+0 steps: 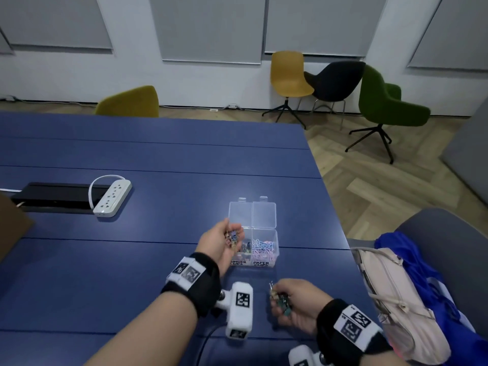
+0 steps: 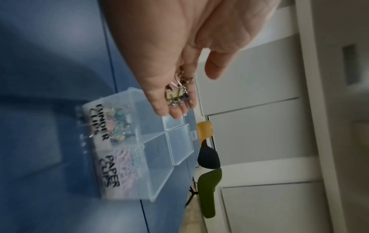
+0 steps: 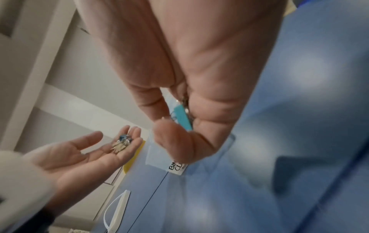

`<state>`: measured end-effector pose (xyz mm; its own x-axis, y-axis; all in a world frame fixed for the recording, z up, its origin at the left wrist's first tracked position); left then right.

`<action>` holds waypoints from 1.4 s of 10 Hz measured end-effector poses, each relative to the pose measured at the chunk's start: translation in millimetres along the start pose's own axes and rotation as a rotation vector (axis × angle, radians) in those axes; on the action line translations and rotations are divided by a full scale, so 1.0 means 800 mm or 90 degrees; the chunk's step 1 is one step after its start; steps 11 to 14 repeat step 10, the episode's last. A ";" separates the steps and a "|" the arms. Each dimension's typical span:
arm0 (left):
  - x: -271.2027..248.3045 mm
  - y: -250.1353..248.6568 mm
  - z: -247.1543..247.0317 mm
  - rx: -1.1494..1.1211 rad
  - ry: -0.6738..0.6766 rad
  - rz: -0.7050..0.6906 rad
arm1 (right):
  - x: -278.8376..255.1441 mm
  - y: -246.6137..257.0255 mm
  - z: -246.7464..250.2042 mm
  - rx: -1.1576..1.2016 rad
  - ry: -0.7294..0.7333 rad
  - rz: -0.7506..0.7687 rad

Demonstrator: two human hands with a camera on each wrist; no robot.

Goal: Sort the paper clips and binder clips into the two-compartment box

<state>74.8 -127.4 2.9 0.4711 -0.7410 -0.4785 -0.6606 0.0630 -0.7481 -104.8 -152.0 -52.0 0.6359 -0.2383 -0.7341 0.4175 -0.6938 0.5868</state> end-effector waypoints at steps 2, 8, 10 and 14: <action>0.031 -0.021 -0.013 0.209 -0.008 -0.051 | 0.007 0.064 0.005 -0.093 -0.051 0.075; -0.009 -0.029 0.071 0.357 -0.055 -0.089 | 0.020 0.218 -0.059 -0.436 -0.178 0.129; -0.022 -0.015 0.063 0.503 0.016 -0.069 | -0.026 0.187 -0.034 -0.547 -0.175 0.128; -0.022 -0.015 0.063 0.503 0.016 -0.069 | -0.026 0.187 -0.034 -0.547 -0.175 0.128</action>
Point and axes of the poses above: each hand's wrist, its own x-axis towards the middle knuckle, its own z-axis out of the back of the hand, y = z × x, the point moved 9 cm from there along x, towards the middle knuckle, and after that the axes turned 8 degrees about y, right-handed, at the moved point
